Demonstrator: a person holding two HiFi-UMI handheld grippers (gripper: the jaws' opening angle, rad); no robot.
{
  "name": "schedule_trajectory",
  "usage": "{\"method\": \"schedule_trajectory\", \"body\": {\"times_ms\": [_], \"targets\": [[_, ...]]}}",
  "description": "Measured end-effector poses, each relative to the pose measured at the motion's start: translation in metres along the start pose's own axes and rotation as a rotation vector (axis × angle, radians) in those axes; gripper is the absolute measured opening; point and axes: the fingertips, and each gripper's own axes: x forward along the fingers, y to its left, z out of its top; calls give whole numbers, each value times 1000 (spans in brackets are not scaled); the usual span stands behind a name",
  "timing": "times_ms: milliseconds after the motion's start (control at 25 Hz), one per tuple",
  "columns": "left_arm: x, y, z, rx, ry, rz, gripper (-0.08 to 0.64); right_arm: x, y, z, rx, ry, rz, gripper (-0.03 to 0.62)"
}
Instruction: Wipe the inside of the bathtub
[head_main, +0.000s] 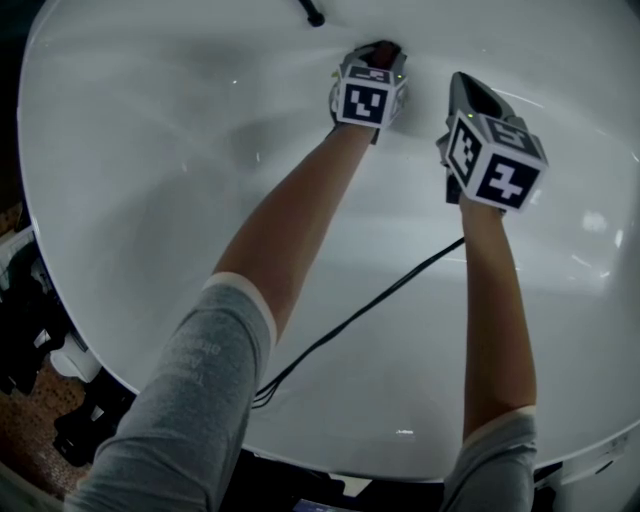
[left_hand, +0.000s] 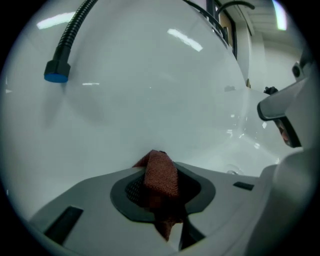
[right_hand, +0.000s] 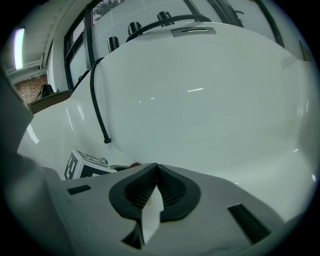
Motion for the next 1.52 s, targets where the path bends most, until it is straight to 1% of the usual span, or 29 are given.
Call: {"method": "schedule_trajectory", "body": {"times_ms": [40, 160, 200, 280, 360, 480, 560, 640, 840, 960, 1080, 1160, 1240, 1360, 1440, 1520], "targets": [[-2, 11, -6, -10, 19, 23, 92, 0, 0, 0, 0, 1, -1, 6], [-19, 65, -32, -88, 97, 144, 92, -1, -3, -1, 3, 0, 0, 6], [-25, 81, -37, -99, 108, 162, 92, -1, -3, -2, 6, -1, -1, 6], [-35, 102, -48, -101, 127, 172, 92, 0, -4, -4, 14, 2, -6, 6], [-40, 107, -56, -117, 137, 168, 92, 0, -2, -8, 21, 8, -7, 6], [-32, 86, -60, -121, 136, 143, 92, -1, 1, -12, 16, 17, -3, 6], [-23, 58, -60, -111, 142, 90, 92, -3, -2, -13, 16, 20, -8, 6], [-15, 28, -64, -118, 158, 33, 92, -6, -8, -14, 18, 20, -18, 6], [-6, -31, -68, -104, 150, -25, 92, -15, -29, -20, 40, 21, -46, 6], [-2, -60, -70, -72, 151, -60, 92, -18, -34, -23, 49, 23, -54, 6], [1, -79, -71, -35, 160, -85, 92, -19, -35, -22, 47, 23, -55, 6], [3, -81, -69, -27, 162, -98, 92, -18, -35, -20, 46, 19, -55, 6], [6, -72, -64, -25, 162, -102, 92, -18, -34, -20, 44, 18, -55, 6], [12, -33, -52, -62, 158, -38, 92, -14, -27, -21, 36, 22, -48, 6], [13, -19, -48, -61, 161, -42, 92, -13, -28, -22, 35, 23, -48, 6], [8, -6, -46, -69, 126, -34, 93, -13, -31, -23, 42, 26, -53, 6]]}}
